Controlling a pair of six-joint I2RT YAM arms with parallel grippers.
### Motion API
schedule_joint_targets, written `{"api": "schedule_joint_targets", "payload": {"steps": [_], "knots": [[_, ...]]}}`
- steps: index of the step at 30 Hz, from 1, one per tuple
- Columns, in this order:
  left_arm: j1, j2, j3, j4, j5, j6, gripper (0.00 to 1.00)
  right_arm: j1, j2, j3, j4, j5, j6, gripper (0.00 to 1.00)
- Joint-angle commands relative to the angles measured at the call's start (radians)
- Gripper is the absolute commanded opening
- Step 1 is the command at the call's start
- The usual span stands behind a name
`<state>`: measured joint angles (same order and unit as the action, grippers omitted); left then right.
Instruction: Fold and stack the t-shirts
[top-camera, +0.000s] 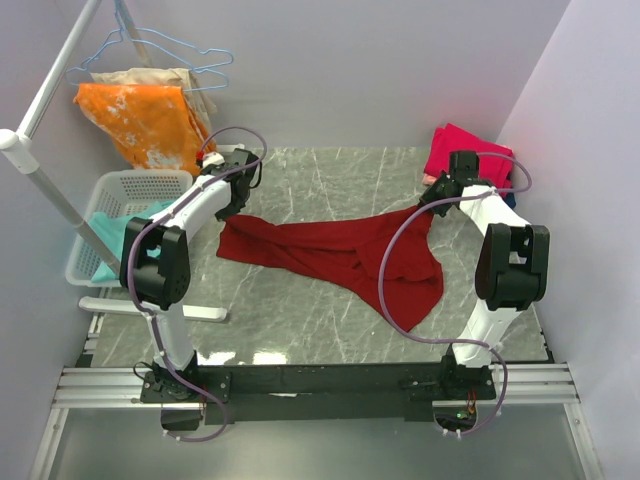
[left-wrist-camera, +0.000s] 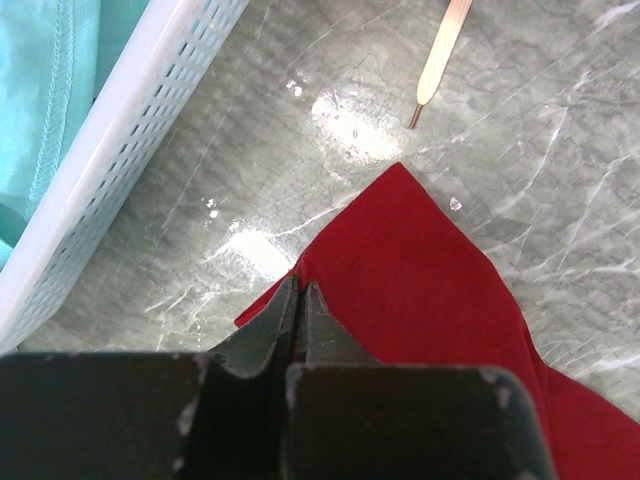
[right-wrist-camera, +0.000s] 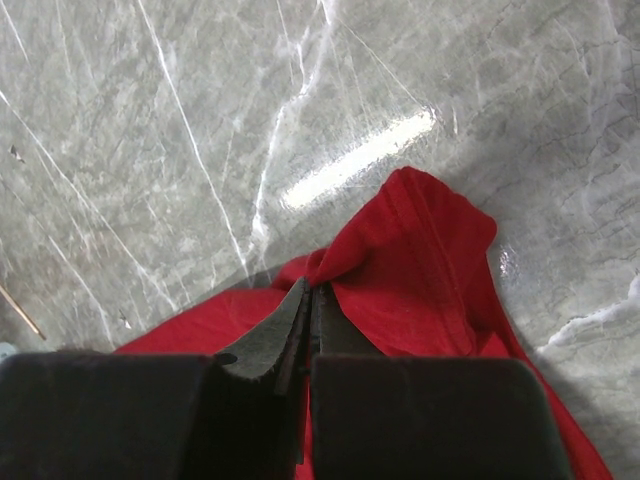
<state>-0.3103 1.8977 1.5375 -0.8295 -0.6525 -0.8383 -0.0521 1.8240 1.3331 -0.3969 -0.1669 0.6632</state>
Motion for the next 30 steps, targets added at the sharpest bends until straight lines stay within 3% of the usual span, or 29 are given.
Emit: {"api": "schedule_joint_targets", "payload": {"steps": [1, 2, 3, 6, 9, 15, 25, 30], "knots": [[-0.003, -0.068, 0.007, 0.013, -0.029, 0.022, 0.01, 0.006, -0.043, 0.008, -0.019, 0.026, -0.025, 0.05], [-0.003, -0.072, 0.021, 0.012, -0.029, 0.024, 0.01, 0.006, -0.045, 0.012, -0.029, 0.035, -0.034, 0.09], [-0.003, -0.077, 0.029, 0.009, -0.032, 0.024, 0.01, 0.008, -0.055, 0.014, -0.037, 0.056, -0.034, 0.21], [-0.003, -0.094, 0.062, -0.006, -0.041, 0.024, 0.01, 0.006, -0.098, 0.000, -0.052, 0.153, -0.031, 0.36], [-0.003, -0.103, 0.095, -0.022, -0.073, 0.016, 0.01, 0.008, -0.152, -0.015, -0.063, 0.243, -0.024, 0.37], [-0.001, -0.088, 0.153, -0.069, -0.128, -0.001, 0.01, 0.014, -0.199, -0.026, -0.189, 0.241, -0.069, 0.37], [-0.001, -0.084, 0.102, -0.020, -0.091, 0.028, 0.01, 0.028, -0.360, -0.388, -0.195, 0.173, -0.083, 0.35], [-0.001, -0.077, 0.099, -0.010, -0.084, 0.039, 0.01, 0.038, -0.388, -0.448, -0.175, 0.170, -0.077, 0.33]]}}
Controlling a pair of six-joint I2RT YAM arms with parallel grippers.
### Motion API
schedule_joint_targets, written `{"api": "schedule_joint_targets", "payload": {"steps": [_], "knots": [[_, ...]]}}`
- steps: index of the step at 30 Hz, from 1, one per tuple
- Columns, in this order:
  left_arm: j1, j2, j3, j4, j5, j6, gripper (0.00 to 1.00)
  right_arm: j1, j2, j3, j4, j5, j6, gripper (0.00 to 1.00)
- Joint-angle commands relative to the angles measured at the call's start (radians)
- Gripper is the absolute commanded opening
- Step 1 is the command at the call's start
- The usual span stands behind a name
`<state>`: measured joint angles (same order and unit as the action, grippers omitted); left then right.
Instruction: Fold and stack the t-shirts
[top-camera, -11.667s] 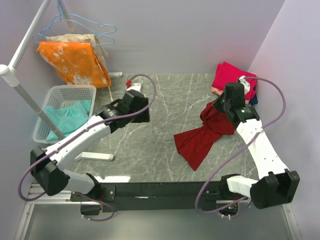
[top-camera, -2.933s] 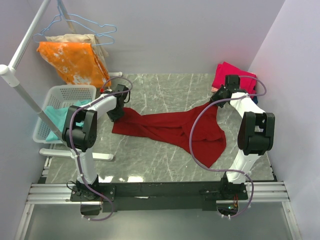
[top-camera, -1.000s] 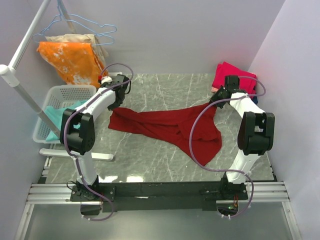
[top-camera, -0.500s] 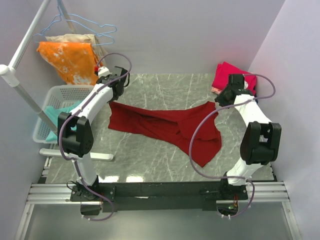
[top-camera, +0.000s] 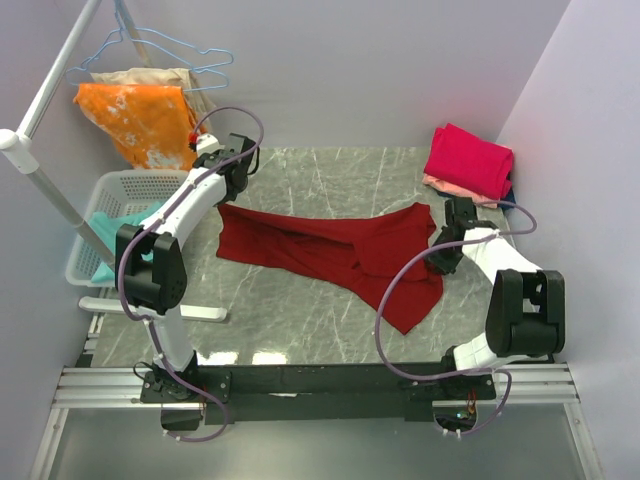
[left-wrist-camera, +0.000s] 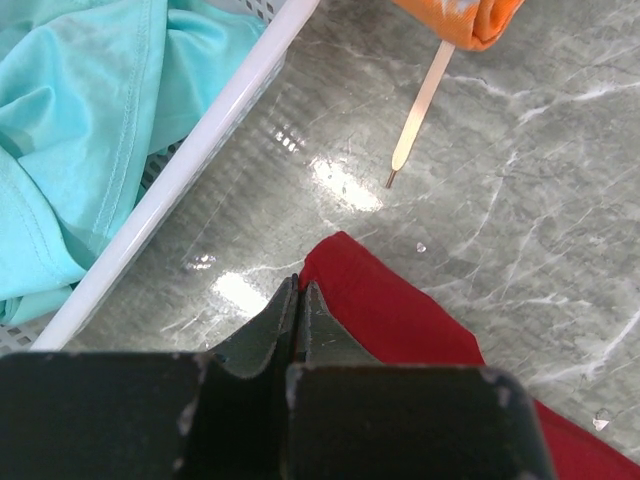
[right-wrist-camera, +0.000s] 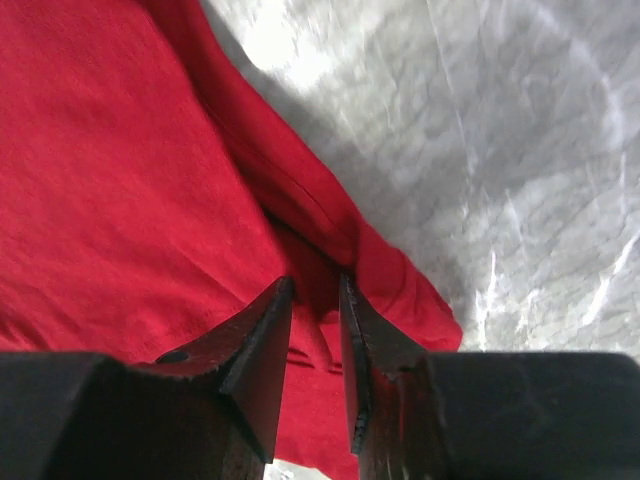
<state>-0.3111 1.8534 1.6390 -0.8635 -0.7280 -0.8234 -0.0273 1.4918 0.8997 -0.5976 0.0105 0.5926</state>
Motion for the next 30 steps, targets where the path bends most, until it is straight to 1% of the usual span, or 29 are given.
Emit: {"api": "schedule_joint_targets", "payload": {"steps": [1, 5, 6, 8, 16, 17, 18, 19, 20, 25, 26, 30], "knots": [[0.000, -0.031, -0.002, 0.029, -0.004, 0.026, 0.01, 0.017, -0.053, -0.021, 0.027, -0.006, -0.004, 0.33], [0.000, -0.029, -0.004, 0.029, 0.001, 0.027, 0.01, 0.023, -0.033, -0.028, 0.032, -0.007, 0.004, 0.31], [0.000, -0.031, -0.007, 0.029, 0.001, 0.027, 0.01, 0.023, -0.033, -0.033, 0.035, -0.027, 0.004, 0.31], [0.001, -0.033, -0.011, 0.031, 0.002, 0.029, 0.01, 0.056, -0.027, -0.042, 0.048, -0.040, 0.009, 0.31], [0.000, -0.028, -0.024, 0.031, 0.006, 0.027, 0.01, 0.096, 0.016, -0.044, 0.061, -0.052, 0.019, 0.29], [0.000, -0.029, -0.024, 0.029, 0.004, 0.026, 0.01, 0.099, 0.021, -0.042, 0.061, -0.050, 0.019, 0.27], [0.000, -0.029, -0.025, 0.031, 0.006, 0.027, 0.01, 0.102, 0.022, -0.042, 0.059, -0.050, 0.021, 0.12], [0.000, -0.029, -0.025, 0.031, 0.004, 0.027, 0.01, 0.105, 0.022, -0.036, 0.058, -0.040, 0.024, 0.05], [0.000, -0.029, -0.025, 0.029, 0.004, 0.027, 0.01, 0.107, 0.024, -0.032, 0.053, -0.035, 0.023, 0.00], [0.001, -0.036, -0.027, 0.024, 0.004, 0.029, 0.01, 0.125, 0.007, -0.001, 0.033, -0.012, 0.030, 0.00], [0.000, -0.037, -0.024, 0.020, 0.004, 0.029, 0.01, 0.128, -0.014, 0.004, 0.024, 0.024, 0.033, 0.00], [0.000, -0.049, 0.004, 0.001, 0.001, 0.040, 0.01, 0.127, -0.102, 0.050, -0.013, 0.078, 0.033, 0.00]]}}
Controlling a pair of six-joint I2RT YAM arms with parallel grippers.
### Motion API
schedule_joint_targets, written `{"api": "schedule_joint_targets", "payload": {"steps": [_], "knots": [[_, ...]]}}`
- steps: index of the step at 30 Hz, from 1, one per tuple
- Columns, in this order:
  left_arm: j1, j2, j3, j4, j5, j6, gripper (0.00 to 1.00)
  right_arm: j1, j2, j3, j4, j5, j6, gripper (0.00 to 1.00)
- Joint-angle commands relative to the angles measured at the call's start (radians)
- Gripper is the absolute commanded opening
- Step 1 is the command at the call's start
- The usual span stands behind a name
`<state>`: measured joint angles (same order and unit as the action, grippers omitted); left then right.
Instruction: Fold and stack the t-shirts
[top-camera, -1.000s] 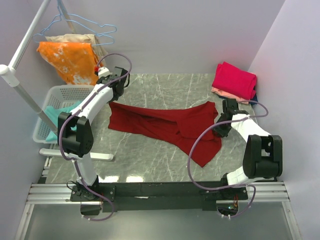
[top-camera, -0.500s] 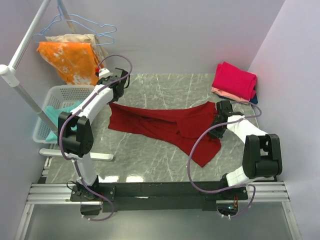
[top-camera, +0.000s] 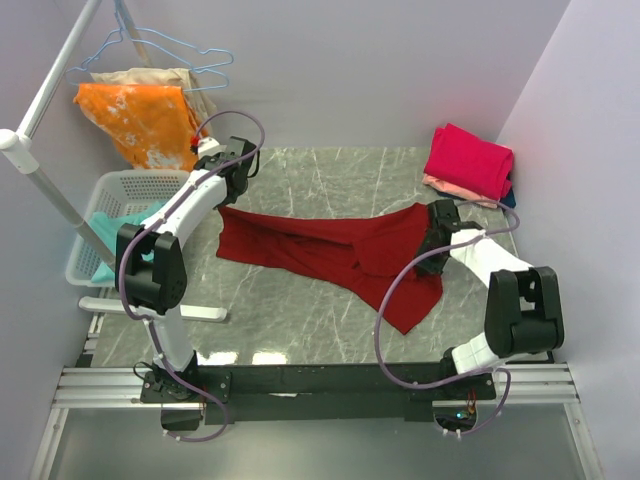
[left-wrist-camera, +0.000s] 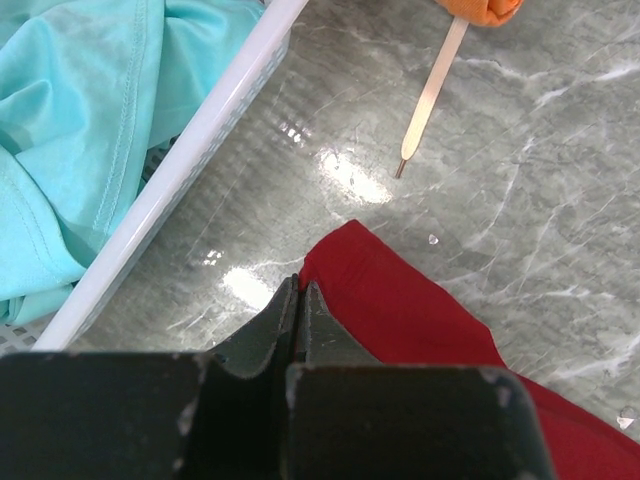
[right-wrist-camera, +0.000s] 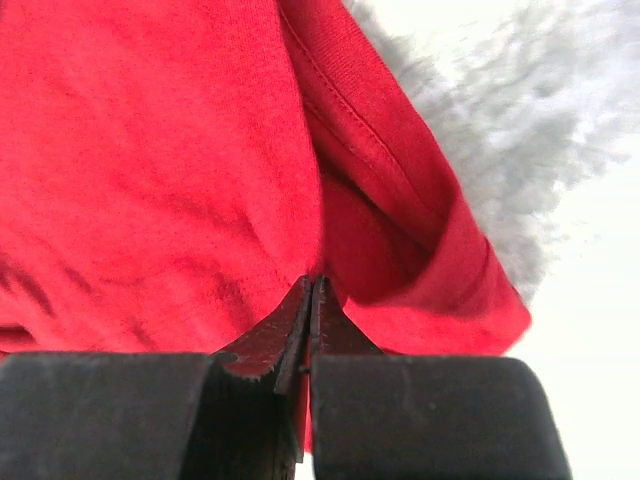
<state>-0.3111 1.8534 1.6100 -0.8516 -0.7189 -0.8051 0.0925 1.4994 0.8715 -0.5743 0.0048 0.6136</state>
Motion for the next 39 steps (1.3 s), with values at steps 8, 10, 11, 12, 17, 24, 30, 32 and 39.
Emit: {"api": "schedule_joint_targets", "payload": {"steps": [8, 10, 11, 12, 17, 24, 30, 32, 39], "knots": [[0.000, -0.132, 0.134, -0.050, -0.019, 0.053, 0.01, 0.006, -0.326, 0.328, -0.150, 0.193, -0.047, 0.00], [0.000, -0.175, 0.154, -0.040, -0.024, 0.081, 0.01, 0.004, -0.384, 0.403, -0.151, 0.222, -0.080, 0.00], [0.000, -0.206, 0.162, -0.030, -0.025, 0.099, 0.01, 0.006, -0.404, 0.431, -0.151, 0.231, -0.090, 0.00], [0.000, -0.221, 0.189, -0.032, -0.028, 0.118, 0.01, 0.004, -0.421, 0.484, -0.147, 0.236, -0.106, 0.00], [0.000, -0.318, 0.295, -0.030, -0.031, 0.167, 0.01, 0.004, -0.510, 0.650, -0.130, 0.307, -0.196, 0.00], [0.001, -0.499, 0.352, 0.100, 0.030, 0.271, 0.01, 0.004, -0.554, 0.857, -0.107, 0.294, -0.279, 0.00], [0.000, -0.670, 0.288, 0.239, 0.121, 0.333, 0.01, 0.004, -0.567, 1.004, -0.093, 0.216, -0.319, 0.00], [0.000, -0.730, 0.263, 0.256, 0.137, 0.336, 0.01, 0.003, -0.576, 1.040, -0.088, 0.198, -0.325, 0.00], [0.000, -0.809, 0.240, 0.249, 0.170, 0.322, 0.01, 0.003, -0.591, 1.167, -0.055, 0.118, -0.356, 0.00]]}}
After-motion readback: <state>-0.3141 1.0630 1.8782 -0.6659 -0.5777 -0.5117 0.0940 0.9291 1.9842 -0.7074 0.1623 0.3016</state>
